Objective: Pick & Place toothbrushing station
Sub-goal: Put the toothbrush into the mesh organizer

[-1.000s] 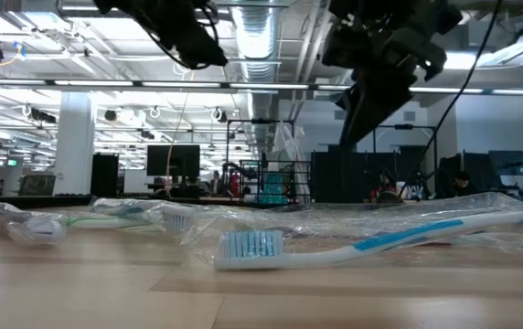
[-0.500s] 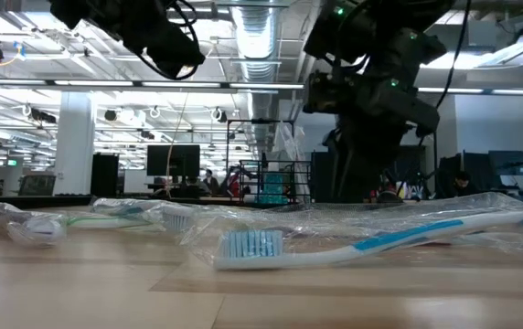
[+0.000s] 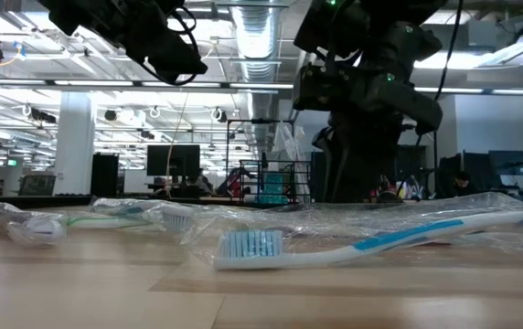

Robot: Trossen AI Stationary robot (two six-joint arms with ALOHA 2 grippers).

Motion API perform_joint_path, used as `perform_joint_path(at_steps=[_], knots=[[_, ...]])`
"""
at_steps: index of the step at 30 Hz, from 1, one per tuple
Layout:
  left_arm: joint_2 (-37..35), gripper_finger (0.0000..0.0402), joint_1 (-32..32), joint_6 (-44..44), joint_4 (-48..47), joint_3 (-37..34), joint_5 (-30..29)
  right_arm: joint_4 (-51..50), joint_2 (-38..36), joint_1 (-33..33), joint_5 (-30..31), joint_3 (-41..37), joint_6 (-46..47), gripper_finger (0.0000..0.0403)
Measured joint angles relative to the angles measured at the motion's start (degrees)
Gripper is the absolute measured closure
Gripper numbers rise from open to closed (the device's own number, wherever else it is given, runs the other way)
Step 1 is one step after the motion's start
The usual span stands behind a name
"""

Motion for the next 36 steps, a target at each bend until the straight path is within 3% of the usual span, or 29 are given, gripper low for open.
perform_joint_path(at_steps=[21, 25, 29, 36], knots=[[0.1, 0.0284, 0.0, 0.0, 0.8, 0.0, 0.1, 1.9, 5.3, 0.0, 0.7, 0.5, 0.0, 0.0295], [0.1, 0.0284, 0.0, 0.0, 1.0, 0.0, 0.1, 1.7, 4.7, 0.1, 1.1, 0.5, 0.0, 0.0326], [0.1, 0.0284, 0.0, 0.0, 1.0, 0.0, 0.1, 1.7, 4.4, 0.8, 1.4, 0.4, -2.0, 0.0385], [0.1, 0.0284, 0.0, 0.0, 1.1, 0.0, 0.1, 2.0, 3.2, 1.1, 2.7, 0.3, -3.5, 0.0396]])
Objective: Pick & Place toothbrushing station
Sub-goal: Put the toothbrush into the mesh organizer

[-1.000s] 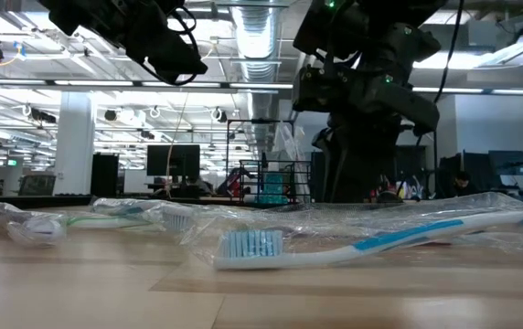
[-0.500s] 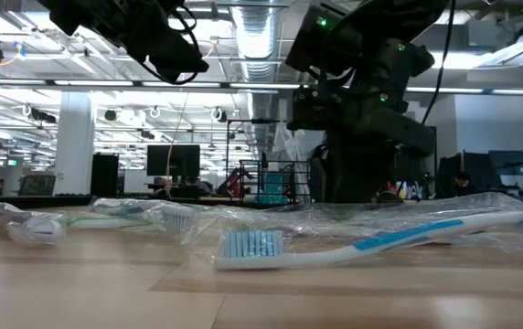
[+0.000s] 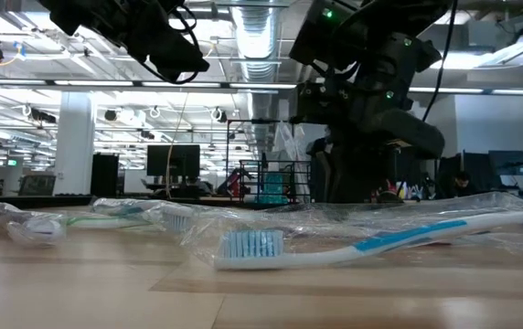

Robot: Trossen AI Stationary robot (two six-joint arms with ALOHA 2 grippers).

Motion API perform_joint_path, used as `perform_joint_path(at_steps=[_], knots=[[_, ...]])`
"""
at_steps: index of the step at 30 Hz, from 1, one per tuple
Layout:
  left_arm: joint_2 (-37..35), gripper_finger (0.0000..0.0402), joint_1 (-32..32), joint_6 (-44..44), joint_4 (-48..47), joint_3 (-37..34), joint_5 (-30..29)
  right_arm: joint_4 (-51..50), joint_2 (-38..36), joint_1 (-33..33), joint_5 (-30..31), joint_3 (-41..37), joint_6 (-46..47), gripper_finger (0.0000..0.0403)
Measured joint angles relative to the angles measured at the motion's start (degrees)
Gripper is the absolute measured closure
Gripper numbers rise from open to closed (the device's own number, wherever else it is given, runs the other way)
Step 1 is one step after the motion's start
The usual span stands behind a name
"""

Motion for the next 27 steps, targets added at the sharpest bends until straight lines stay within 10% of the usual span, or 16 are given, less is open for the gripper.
perform_joint_path(at_steps=[27], knots=[[0.0, 0.0284, 0.0, 0.1, 7.9, 0.0, 0.0, 5.3, -26.5, -5.6, 1.6, -0.5, -9.7, 0.0402]])
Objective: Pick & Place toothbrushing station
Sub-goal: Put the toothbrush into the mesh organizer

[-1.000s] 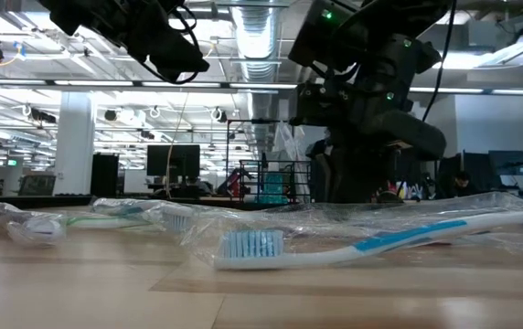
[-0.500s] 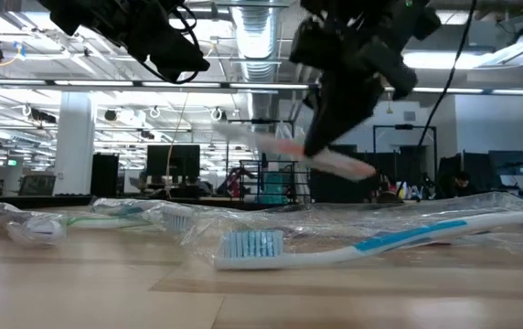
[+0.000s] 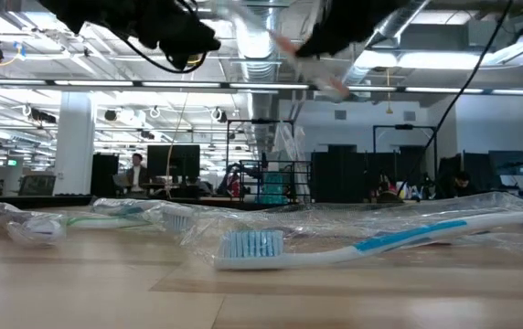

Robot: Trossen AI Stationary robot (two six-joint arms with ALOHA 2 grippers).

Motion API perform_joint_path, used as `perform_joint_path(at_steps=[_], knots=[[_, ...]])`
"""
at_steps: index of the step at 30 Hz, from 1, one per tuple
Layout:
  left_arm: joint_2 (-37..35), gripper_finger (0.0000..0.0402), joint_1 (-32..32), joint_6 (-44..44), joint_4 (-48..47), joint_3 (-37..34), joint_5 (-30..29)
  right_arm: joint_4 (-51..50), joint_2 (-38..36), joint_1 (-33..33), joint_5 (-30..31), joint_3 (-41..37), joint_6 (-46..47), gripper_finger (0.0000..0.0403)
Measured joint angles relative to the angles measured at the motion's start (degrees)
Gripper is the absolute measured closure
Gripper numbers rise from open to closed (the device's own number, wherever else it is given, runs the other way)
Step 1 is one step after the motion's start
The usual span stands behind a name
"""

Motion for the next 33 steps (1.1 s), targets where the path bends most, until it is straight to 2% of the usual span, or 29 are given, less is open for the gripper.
perform_joint_path(at_steps=[6, 14, 18, 24, 33], knots=[[0.0, 0.0284, 0.0, 0.3, 6.0, 0.0, 0.0, 4.4, -3.2, 0.0, -0.2, 0.0, -2.1, 0.0402], [0.0, 0.0284, 0.0, 2.8, 18.7, 0.0, 0.0, 12.6, -2.2, -0.4, -0.2, 0.0, -2.6, 0.0402], [0.0, 0.0284, 0.0, 4.0, 22.0, 0.0, 0.0, 15.5, -2.1, -1.2, -0.2, 0.0, -2.5, 0.0402], [0.1, 0.0284, 0.1, 4.7, 23.9, 0.0, 0.0, 18.0, -1.9, -2.4, -0.3, 0.0, -2.5, 0.0402], [4.7, 0.0284, 0.1, 4.7, 33.9, 0.0, 0.0, 19.3, -1.9, -2.3, -0.4, 0.0, -2.5, 0.0401]])
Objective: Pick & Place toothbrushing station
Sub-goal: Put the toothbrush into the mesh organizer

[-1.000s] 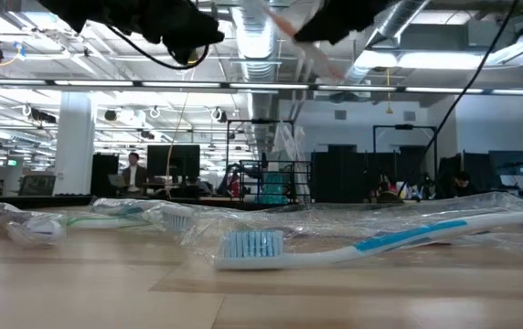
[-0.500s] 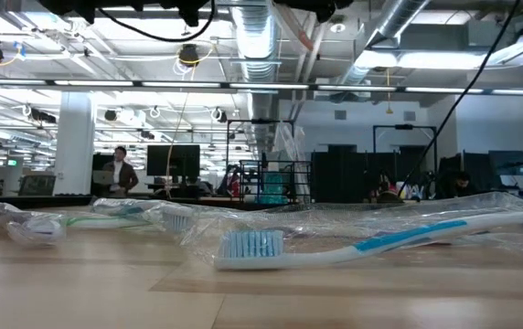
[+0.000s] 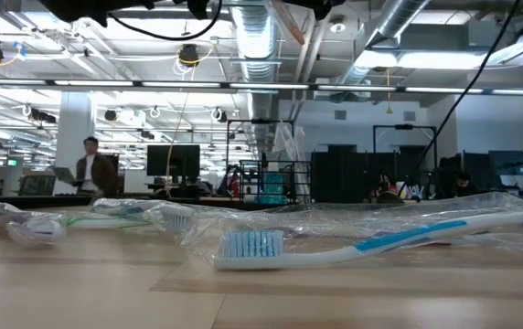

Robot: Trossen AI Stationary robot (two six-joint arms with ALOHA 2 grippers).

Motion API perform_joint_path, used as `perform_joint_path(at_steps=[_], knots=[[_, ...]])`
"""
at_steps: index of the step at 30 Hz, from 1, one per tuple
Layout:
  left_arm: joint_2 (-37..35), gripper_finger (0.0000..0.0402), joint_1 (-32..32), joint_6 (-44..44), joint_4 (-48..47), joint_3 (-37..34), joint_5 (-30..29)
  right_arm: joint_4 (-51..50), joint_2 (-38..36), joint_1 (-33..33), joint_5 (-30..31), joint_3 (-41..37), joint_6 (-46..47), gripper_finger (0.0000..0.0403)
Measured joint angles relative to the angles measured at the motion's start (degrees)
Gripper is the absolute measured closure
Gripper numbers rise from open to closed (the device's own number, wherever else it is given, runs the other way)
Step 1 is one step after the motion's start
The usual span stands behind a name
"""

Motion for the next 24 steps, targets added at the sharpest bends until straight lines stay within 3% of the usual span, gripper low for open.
perform_joint_path(at_steps=[15, 22, 24], knots=[[5.6, 0.0291, 0.0, 0.0, 11.5, 0.0, 0.0, -0.1, 0.0, -0.3, 0.0, 0.0, 0.0, 0.0401], [6.1, 0.0381, 0.0, -0.1, 11.6, 0.0, 0.2, -0.6, 0.0, -0.4, 0.1, 0.0, 0.1, 0.0396], [6.0, 0.0390, 0.0, -0.1, 11.6, 0.0, 0.2, -0.8, 0.0, -0.4, 0.2, 0.0, 0.1, 0.0393]])
